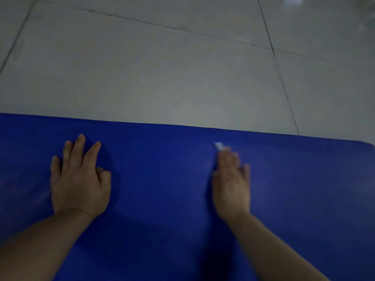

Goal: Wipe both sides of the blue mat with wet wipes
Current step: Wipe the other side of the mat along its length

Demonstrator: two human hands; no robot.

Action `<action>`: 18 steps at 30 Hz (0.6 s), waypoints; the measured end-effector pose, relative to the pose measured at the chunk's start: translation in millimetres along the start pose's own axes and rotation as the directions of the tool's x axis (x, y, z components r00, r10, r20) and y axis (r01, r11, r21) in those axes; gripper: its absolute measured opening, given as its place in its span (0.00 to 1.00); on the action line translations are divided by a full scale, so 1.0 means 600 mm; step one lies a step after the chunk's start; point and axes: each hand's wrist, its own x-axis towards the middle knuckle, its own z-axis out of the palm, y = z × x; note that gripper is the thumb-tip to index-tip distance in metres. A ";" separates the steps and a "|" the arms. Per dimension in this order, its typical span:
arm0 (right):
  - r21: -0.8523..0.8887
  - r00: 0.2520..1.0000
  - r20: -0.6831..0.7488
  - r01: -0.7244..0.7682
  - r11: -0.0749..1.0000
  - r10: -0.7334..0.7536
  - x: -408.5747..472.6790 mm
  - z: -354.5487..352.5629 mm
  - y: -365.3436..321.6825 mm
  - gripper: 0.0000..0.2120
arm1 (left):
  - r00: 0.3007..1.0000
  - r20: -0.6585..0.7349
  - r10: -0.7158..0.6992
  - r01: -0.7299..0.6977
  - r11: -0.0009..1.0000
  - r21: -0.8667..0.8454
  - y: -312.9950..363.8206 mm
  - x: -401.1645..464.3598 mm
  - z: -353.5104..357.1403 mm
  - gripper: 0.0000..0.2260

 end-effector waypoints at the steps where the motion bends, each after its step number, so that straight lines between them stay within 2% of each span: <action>1: -0.010 0.990 0.002 -0.143 0.990 0.143 0.010 -0.006 0.034 0.27 | 1.000 -0.001 0.003 -0.003 1.000 0.005 -0.001 0.000 0.000 0.28; 3: -0.044 0.952 0.070 -0.295 0.955 0.297 0.019 -0.009 0.074 0.27 | 1.000 -0.007 0.009 -0.009 1.000 0.007 -0.002 0.000 0.000 0.28; 6: -0.068 0.950 0.101 -0.289 0.955 0.295 0.020 -0.002 0.069 0.32 | 1.000 -0.019 0.007 -0.007 1.000 -0.016 -0.002 0.000 -0.002 0.29; 10: -0.052 0.955 0.056 -0.290 0.956 0.292 0.018 0.000 0.068 0.34 | 0.999 -0.042 0.028 -0.028 1.000 -0.001 -0.005 0.001 0.004 0.28; 15: -0.034 0.956 0.070 -0.284 0.958 0.285 0.019 0.002 0.069 0.32 | 0.979 -0.062 0.193 -0.195 0.981 -0.023 0.041 -0.030 0.006 0.24; 18: -0.026 0.957 0.098 -0.273 0.962 0.274 0.017 0.001 0.072 0.32 | 0.959 0.022 0.284 -0.283 0.959 -0.034 0.116 -0.067 0.030 0.24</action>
